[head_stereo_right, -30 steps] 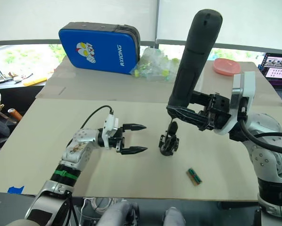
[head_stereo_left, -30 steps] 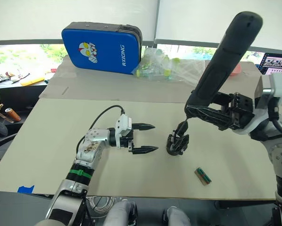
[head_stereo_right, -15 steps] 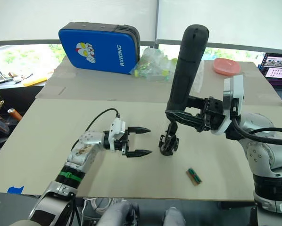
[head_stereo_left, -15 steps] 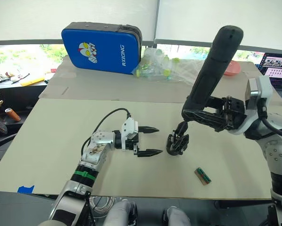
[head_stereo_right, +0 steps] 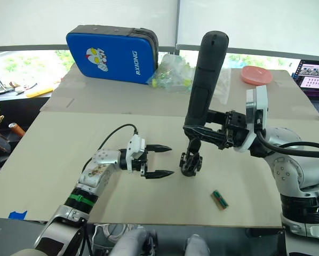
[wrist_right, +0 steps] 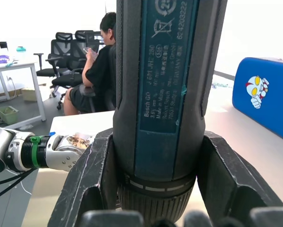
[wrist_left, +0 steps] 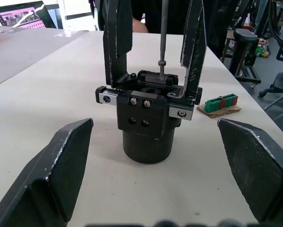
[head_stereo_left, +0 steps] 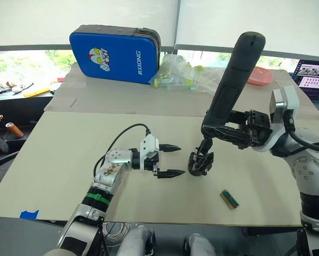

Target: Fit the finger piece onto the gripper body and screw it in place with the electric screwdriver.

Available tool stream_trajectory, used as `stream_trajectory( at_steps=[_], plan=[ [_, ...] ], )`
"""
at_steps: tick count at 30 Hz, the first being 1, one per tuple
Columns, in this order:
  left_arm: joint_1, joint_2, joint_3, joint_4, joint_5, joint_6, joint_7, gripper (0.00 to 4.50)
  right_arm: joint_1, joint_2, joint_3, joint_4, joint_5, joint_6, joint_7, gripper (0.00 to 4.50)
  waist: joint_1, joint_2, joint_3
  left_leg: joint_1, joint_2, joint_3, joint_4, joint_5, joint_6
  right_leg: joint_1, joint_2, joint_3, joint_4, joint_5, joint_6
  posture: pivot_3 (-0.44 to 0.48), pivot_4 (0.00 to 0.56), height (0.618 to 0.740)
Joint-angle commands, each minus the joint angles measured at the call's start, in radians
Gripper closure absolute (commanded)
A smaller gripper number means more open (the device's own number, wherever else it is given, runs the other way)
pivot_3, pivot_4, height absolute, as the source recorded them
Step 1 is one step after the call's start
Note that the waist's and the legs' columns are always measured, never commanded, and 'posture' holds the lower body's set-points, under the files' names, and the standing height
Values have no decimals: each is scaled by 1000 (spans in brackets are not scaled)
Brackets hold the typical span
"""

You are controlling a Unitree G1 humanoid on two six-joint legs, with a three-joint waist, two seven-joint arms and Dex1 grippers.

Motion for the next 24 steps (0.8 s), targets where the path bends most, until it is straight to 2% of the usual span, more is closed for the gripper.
stream_trajectory(
  at_steps=[1,24],
  plan=[
    [-7,-1,-2,-20,2,-16,3,0,-28,-2,-26,-15,13,-1,12,2565,0,0,0,0,0,0,0,0,0,0,0,0,0,0,0,0,150,740],
    [1,0,-8,-26,2,-14,4,0,-15,1,-28,-14,-3,15,33,2565,-1,0,0,0,0,0,0,0,0,0,0,0,0,0,0,0,150,740]
  ],
)
